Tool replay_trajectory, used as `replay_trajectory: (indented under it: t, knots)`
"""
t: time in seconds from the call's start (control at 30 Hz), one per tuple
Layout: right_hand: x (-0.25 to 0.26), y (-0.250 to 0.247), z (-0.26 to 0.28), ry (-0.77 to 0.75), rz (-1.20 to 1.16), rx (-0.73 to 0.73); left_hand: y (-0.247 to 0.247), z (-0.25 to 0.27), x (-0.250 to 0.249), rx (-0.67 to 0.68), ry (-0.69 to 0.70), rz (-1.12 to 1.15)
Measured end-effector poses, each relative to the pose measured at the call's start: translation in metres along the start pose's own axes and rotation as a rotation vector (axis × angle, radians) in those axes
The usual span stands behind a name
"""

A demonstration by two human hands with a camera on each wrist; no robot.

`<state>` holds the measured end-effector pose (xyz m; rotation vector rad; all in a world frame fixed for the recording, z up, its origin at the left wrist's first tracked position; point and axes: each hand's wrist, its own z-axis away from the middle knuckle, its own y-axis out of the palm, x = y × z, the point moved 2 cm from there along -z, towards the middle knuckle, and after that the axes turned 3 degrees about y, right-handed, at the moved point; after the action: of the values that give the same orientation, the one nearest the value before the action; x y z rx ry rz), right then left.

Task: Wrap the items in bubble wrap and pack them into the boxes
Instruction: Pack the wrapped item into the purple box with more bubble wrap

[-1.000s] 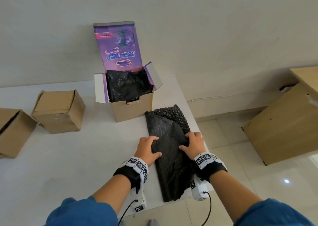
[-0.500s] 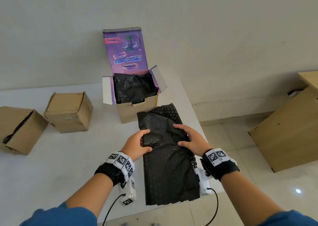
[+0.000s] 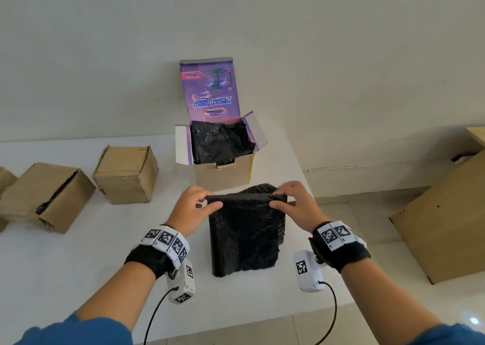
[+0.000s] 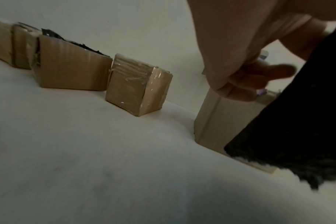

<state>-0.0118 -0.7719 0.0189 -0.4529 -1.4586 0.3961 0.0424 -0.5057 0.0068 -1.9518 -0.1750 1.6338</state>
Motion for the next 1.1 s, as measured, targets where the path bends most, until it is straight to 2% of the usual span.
replay_trajectory:
  t: [0.07,0.17,0.23,0.33,0.4,0.47,0.57,0.67,0.73,0.93,1.03,1.1]
  knots:
    - [0.016,-0.003,-0.009,-0.017,-0.071,-0.026,-0.009,-0.005,-0.007,-0.030,-0.044,0.101]
    - [0.044,-0.005,-0.028,-0.006,-0.215,-0.045,-0.019,-0.012,-0.020,0.042,-0.122,0.278]
    - [0.064,-0.005,-0.043,-0.022,-0.263,-0.116,-0.026,-0.020,-0.031,0.034,-0.106,0.306]
    - [0.089,-0.002,-0.061,0.008,-0.389,-0.173,-0.043,-0.039,-0.043,-0.094,-0.056,0.222]
    - [0.097,0.001,-0.072,0.032,-0.447,-0.081,-0.055,-0.055,-0.045,-0.199,-0.059,0.241]
    - [0.100,0.008,-0.084,0.034,-0.409,0.023,-0.068,-0.072,-0.043,-0.312,-0.060,0.290]
    - [0.101,0.016,-0.108,0.022,-0.354,-0.010,-0.086,-0.095,-0.041,-0.397,-0.041,0.276]
    - [0.109,0.019,-0.139,0.022,-0.340,-0.168,-0.096,-0.116,-0.034,-0.265,0.012,0.222]
    - [0.114,0.020,-0.162,0.018,-0.264,-0.247,-0.100,-0.128,-0.027,-0.186,0.073,0.052]
    - [0.111,0.035,-0.211,0.031,0.069,-0.258,-0.095,-0.157,-0.013,0.015,0.048,-0.343]
    - [0.101,0.041,-0.217,0.025,0.459,-0.293,-0.086,-0.171,-0.003,0.084,0.100,-0.522]
    - [0.101,0.049,-0.215,-0.112,0.711,-0.265,-0.080,-0.177,0.004,0.150,0.110,-0.689]
